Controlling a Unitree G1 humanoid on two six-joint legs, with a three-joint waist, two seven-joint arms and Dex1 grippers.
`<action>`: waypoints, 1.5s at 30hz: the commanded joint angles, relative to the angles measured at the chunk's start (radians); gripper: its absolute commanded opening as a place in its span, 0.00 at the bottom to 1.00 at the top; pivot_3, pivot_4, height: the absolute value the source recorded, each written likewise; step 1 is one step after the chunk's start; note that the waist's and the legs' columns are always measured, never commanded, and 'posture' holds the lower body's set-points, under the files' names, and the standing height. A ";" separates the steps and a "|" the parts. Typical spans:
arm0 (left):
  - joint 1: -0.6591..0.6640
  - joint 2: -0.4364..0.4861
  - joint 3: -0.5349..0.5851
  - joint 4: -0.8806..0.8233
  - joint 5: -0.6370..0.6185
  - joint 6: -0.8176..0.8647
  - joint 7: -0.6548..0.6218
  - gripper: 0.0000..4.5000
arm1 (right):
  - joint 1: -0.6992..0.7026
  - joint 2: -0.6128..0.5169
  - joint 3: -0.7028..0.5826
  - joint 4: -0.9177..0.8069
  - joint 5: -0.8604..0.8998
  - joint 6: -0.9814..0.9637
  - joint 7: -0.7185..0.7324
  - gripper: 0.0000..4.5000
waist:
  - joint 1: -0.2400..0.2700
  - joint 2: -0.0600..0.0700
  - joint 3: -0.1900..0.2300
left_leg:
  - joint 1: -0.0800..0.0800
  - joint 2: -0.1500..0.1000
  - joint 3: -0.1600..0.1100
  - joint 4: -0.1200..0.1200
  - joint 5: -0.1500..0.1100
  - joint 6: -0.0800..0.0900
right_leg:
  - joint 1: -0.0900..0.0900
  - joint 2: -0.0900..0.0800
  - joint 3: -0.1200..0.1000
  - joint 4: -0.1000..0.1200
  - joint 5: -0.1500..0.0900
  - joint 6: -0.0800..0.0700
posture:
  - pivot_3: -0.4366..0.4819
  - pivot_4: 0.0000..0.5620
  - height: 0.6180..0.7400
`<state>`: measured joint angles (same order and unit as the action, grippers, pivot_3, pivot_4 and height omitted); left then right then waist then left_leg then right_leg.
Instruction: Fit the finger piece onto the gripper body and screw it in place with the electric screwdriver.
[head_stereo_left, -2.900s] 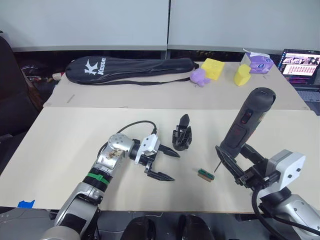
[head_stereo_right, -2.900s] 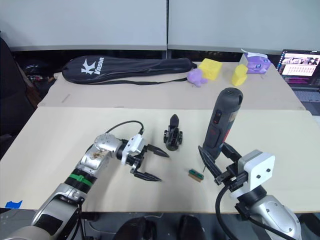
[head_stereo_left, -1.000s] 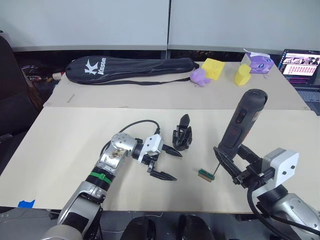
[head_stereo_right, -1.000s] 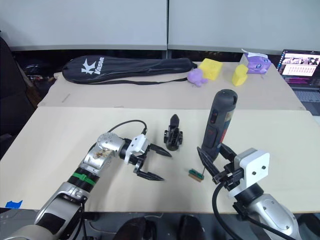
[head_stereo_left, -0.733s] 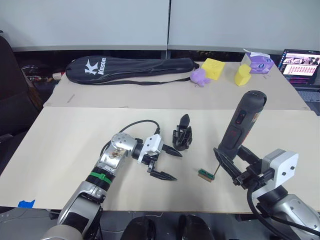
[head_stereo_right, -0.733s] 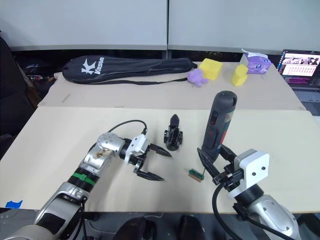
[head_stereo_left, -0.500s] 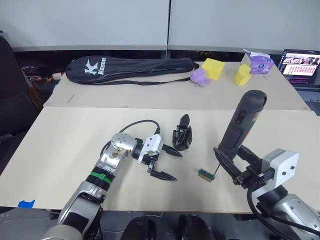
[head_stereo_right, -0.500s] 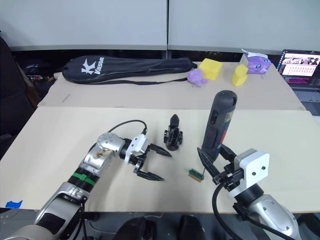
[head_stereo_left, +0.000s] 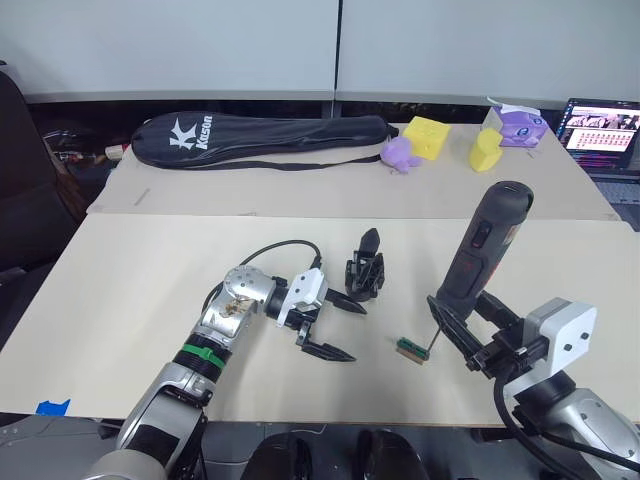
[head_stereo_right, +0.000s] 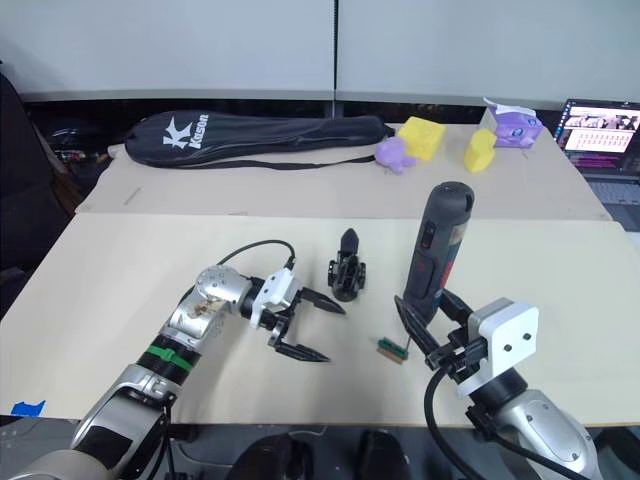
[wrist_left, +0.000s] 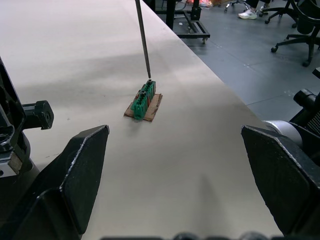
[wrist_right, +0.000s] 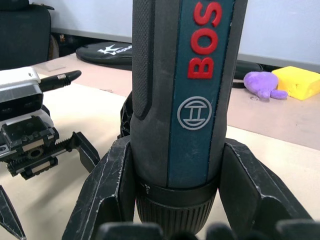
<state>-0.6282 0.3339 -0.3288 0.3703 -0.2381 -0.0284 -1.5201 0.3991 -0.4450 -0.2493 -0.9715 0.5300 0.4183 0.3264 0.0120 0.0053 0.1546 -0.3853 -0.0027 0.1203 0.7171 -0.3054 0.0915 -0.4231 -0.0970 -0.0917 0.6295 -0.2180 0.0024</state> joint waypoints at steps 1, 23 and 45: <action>-0.012 -0.011 0.009 0.001 -0.004 -0.025 0.004 1.00 | -0.008 -0.002 -0.010 -0.049 -0.005 -0.038 0.006 0.43 | 0.000 0.000 0.000 | 0.000 0.000 0.000 0.000 0.000 0.000 | 0.000 0.000 0.000 0.000 0.000 0.000 | 0.48 0.27 1.00; 0.011 -0.072 -0.030 0.058 0.049 -0.031 0.045 1.00 | -0.031 -0.001 -0.017 -0.045 -0.002 -0.028 0.013 0.43 | 0.000 0.000 0.000 | 0.000 0.000 0.000 0.000 0.000 0.000 | 0.000 0.000 0.000 0.000 0.000 0.000 | 0.48 0.27 1.00; 0.011 -0.088 -0.025 0.074 0.070 -0.035 0.070 1.00 | -0.032 0.003 -0.002 -0.040 -0.011 -0.021 0.001 0.43 | 0.000 0.000 0.000 | 0.000 0.000 0.000 0.000 0.000 0.001 | 0.000 0.000 0.000 0.000 0.000 0.000 | 0.48 0.27 1.00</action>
<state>-0.6176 0.2520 -0.3572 0.4491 -0.1602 -0.0461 -1.4531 0.3875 -0.4440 -0.2416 -0.9714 0.5143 0.4180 0.3335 0.0121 0.0051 0.1546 -0.3855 -0.0026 0.1201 0.7172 -0.3057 0.0922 -0.4232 -0.0975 -0.0916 0.6295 -0.2179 0.0024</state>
